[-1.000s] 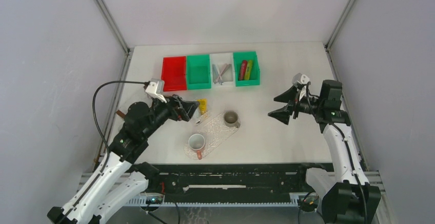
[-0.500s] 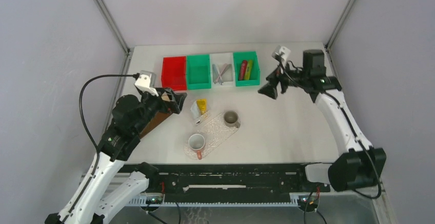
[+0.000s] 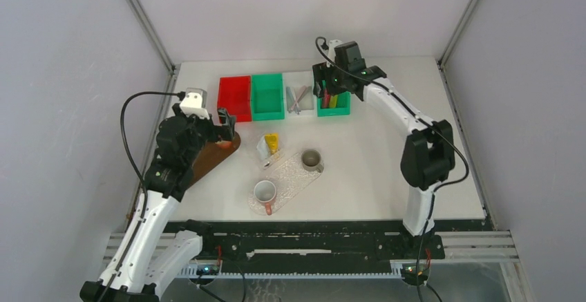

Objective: Prepare toiletry sets of a toothbrush and toothpaste on the tray
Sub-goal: Pick up the toothpaste from the storage box.

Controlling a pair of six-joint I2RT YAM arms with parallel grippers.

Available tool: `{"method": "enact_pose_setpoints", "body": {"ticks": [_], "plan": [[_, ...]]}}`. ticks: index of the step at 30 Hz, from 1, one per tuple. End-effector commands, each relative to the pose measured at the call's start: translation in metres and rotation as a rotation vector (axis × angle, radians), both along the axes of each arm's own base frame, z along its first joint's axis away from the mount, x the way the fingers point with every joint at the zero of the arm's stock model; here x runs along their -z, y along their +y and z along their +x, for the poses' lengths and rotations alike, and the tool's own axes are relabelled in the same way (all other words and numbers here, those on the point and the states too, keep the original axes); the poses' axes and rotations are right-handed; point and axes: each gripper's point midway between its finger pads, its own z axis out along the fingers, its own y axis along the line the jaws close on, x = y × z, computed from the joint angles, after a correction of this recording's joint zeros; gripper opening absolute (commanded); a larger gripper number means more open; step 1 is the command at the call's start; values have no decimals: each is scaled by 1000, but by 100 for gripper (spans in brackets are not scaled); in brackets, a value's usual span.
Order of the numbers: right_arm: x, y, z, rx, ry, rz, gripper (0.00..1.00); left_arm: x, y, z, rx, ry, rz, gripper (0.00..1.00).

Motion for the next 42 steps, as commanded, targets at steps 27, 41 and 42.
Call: {"method": "enact_pose_setpoints", "body": {"ticks": [27,41,42], "plan": [[134,-39,98,422,176,-104,49,-8,5,2,20,-55,40,100],[143,-31,93,364,209,-101,19,-7,6,2,17,-52,44,100],[133,-31,94,354,191,-96,13,-7,6,2,20,-53,44,100]]}}
